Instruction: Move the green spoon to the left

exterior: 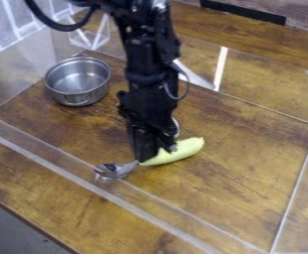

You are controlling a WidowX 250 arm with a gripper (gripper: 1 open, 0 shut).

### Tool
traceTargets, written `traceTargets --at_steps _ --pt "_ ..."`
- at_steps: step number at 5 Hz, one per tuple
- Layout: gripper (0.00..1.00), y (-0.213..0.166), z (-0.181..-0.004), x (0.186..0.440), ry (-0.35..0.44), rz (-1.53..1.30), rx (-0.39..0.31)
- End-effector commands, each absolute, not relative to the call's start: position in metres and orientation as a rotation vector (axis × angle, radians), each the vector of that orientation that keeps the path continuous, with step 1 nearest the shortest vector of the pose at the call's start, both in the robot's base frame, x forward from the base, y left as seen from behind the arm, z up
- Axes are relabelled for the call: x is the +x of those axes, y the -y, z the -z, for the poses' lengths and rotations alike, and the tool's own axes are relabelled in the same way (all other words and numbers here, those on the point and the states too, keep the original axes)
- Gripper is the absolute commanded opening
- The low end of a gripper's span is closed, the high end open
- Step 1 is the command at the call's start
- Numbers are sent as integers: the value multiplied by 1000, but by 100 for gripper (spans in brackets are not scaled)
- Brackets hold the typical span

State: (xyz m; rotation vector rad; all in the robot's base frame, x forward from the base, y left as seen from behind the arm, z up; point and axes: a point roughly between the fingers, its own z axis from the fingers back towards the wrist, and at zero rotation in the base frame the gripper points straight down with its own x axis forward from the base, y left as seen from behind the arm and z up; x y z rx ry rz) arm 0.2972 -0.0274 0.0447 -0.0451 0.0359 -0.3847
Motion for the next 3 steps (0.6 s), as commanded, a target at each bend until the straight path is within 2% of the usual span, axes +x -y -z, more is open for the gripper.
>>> traceTargets --at_steps 1,3 --pt "0 16 -74 296 70 375 -16" --pt "0 9 -80 325 137 470 27"
